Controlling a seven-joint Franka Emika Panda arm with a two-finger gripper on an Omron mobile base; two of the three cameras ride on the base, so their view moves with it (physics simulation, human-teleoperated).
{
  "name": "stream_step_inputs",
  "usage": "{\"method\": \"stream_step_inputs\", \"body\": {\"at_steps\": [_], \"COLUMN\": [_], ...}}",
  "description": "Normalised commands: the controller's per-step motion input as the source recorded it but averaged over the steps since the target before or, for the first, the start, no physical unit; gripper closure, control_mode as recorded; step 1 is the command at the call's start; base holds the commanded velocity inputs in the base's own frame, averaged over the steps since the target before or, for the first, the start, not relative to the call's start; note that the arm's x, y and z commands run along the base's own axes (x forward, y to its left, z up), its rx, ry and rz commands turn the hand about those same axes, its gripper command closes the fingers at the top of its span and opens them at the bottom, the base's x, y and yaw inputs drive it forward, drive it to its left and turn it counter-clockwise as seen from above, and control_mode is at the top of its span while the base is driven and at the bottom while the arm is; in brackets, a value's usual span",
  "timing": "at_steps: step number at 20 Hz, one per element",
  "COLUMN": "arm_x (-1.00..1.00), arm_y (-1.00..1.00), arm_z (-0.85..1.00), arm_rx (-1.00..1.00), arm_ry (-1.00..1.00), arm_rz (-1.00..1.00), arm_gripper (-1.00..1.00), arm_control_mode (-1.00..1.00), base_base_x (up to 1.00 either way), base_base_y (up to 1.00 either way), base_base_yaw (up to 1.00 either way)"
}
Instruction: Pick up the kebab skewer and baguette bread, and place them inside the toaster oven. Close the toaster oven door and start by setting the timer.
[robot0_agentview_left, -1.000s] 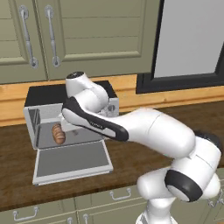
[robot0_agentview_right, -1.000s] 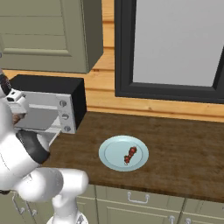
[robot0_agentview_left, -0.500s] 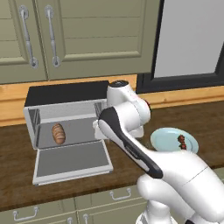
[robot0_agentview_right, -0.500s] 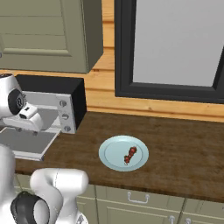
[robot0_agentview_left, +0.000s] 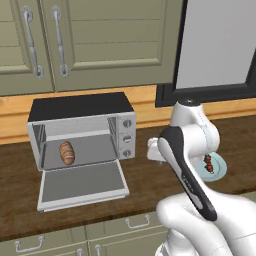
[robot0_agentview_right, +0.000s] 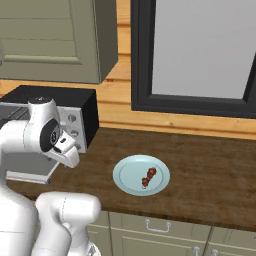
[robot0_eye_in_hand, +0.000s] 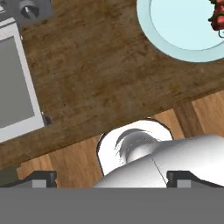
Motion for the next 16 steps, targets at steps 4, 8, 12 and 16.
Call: {"method": "stream_step_inputs", "body": {"at_steps": [4,8,12,16], "arm_x": [0.00,0.13,0.15,0.07], "arm_y": [-1.00,-1.00,-1.00,-1.00], "arm_z": [0.00,0.00,-0.04,-0.24], "arm_rx": [0.04,0.02,0.00,0.00], "arm_ry": [0.07,0.11,0.13,0.10], "arm_rz": [-0.07,-0.01,0.00,0.00], "arm_gripper": [-1.00,-1.00,-1.00,-1.00], "arm_control_mode": [-1.00,-1.00,-1.00,-1.00], "base_base_x": [0.00,0.00,0.00,0.00], "base_base_y": [0.00,0.00,0.00,0.00], "base_base_yaw": [0.00,0.00,0.00,0.00]}}
